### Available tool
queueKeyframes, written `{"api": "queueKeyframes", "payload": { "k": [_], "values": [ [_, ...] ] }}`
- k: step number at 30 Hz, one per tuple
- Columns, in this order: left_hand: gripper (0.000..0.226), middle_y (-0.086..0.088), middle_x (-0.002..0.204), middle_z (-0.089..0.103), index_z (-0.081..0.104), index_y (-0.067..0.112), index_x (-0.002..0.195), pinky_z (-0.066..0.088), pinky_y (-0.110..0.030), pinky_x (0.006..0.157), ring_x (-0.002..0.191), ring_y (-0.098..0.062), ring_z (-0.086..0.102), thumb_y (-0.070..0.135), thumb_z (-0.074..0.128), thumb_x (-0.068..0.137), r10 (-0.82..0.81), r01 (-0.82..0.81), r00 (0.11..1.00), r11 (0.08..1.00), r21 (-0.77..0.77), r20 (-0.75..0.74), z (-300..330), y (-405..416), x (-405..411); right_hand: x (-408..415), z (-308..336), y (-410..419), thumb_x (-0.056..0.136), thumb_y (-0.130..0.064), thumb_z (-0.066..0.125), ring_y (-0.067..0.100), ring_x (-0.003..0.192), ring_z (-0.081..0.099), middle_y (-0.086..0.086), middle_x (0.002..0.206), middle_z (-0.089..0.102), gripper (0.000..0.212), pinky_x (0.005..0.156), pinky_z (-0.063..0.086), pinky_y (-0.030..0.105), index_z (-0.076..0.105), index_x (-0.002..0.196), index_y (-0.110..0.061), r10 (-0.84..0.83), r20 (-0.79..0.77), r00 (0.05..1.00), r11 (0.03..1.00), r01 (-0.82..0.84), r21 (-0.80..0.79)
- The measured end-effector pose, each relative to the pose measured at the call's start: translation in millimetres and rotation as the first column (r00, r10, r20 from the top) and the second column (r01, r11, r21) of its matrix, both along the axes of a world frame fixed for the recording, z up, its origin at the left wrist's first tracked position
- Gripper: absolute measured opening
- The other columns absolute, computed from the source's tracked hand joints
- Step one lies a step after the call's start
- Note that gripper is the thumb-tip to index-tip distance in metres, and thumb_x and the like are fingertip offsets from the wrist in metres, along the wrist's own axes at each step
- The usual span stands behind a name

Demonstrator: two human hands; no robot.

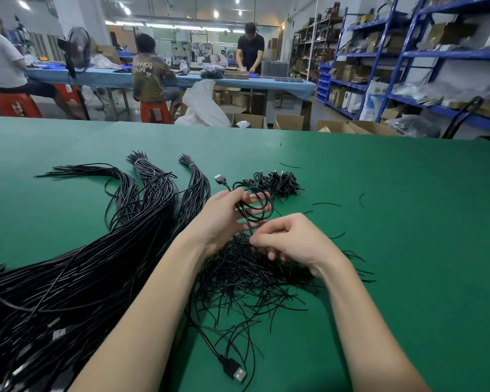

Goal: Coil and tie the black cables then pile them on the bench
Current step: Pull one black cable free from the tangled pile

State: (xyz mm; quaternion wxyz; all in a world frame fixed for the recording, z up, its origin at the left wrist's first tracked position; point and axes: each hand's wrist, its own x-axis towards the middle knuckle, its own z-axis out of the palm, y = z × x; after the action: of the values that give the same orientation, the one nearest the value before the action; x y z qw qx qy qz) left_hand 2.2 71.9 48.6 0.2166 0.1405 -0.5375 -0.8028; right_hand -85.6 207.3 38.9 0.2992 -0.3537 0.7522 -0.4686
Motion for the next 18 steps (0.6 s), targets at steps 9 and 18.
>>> {"api": "queueKeyframes", "payload": {
  "k": [9,18],
  "values": [
    [0.036,-0.016,0.109,0.073,0.043,0.015,0.072,0.055,-0.044,0.093,0.100,-0.029,0.072,0.015,0.034,0.107,-0.108,0.116,0.991,0.988,-0.105,0.082,-4,2,-4,-21,2,11,0.078,-0.051,0.083,0.015,0.073,0.072,-0.009,0.078,0.076,0.025,0.069,0.059,0.039,0.074,0.084,-0.028,-0.413,-0.126,0.902,0.890,0.371,-0.264],
    [0.021,-0.006,0.079,0.065,0.054,0.007,0.091,0.055,-0.026,0.068,0.067,-0.013,0.064,0.016,0.041,0.106,-0.028,0.036,0.993,0.997,-0.070,0.114,-5,4,-10,-13,1,2,0.087,-0.028,0.081,0.013,0.063,0.073,-0.009,0.077,0.078,0.007,0.055,0.059,0.025,0.080,0.093,-0.026,-0.296,-0.162,0.941,0.916,0.232,-0.328]
  ]
}}
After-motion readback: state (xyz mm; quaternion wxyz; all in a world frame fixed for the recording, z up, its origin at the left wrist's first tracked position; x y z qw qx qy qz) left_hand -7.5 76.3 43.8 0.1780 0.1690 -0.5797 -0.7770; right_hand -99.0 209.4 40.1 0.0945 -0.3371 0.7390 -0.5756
